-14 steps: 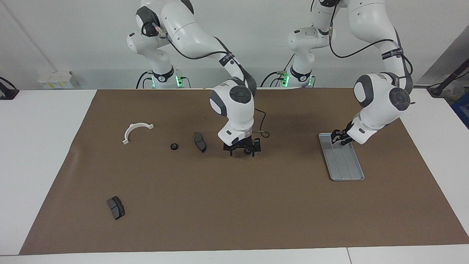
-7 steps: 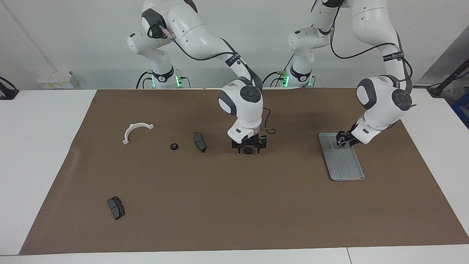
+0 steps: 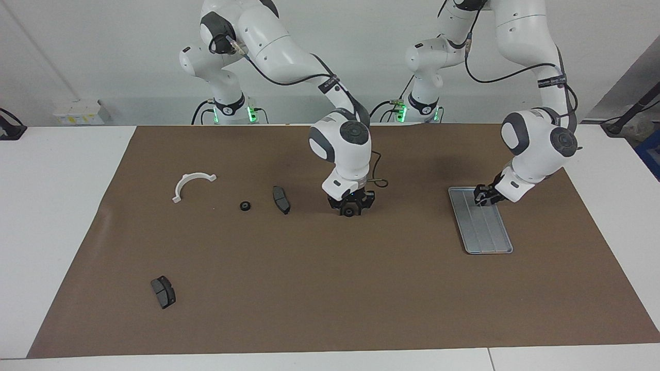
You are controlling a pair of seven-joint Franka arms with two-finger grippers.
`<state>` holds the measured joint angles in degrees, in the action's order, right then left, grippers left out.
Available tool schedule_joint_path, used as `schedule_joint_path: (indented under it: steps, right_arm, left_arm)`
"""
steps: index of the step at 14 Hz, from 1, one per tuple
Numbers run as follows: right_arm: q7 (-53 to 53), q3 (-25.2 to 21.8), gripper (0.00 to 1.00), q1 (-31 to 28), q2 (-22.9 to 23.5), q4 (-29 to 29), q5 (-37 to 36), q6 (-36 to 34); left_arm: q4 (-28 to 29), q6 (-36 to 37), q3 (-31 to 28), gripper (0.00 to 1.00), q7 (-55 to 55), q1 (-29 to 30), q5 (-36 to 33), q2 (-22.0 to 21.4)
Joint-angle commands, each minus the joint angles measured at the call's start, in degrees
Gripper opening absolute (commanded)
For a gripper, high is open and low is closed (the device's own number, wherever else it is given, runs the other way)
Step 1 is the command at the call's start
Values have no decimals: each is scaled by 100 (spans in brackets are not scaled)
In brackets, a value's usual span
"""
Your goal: Place bearing gear from tray to pile
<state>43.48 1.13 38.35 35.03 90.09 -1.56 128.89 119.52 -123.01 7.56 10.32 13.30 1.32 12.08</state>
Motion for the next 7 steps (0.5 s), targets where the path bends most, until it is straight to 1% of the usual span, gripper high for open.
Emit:
schedule_joint_path:
  steps: [1, 2, 3, 5, 7]
  right_arm:
    - [135, 10, 13, -3, -102, 105, -90, 31]
    - [126, 2, 4, -3, -102, 87, -90, 22]
    - [117, 2, 0, -12, -137, 96, -99, 22]
    - [100, -25, 0, -56, -233, 105, -108, -4]
    - [-5, -60, 0, -257, -487, 166, -117, -109]
  left_arm:
    - [194, -144, 35, 56, 58, 77, -88, -110]
    - [211, -153, 35, 55, 58, 77, -88, -110]
    - [220, -153, 35, 54, 58, 77, -88, -110]
    - [220, -162, 35, 51, 50, 77, -88, -101]
    - [220, -162, 35, 49, 49, 77, -88, -101]
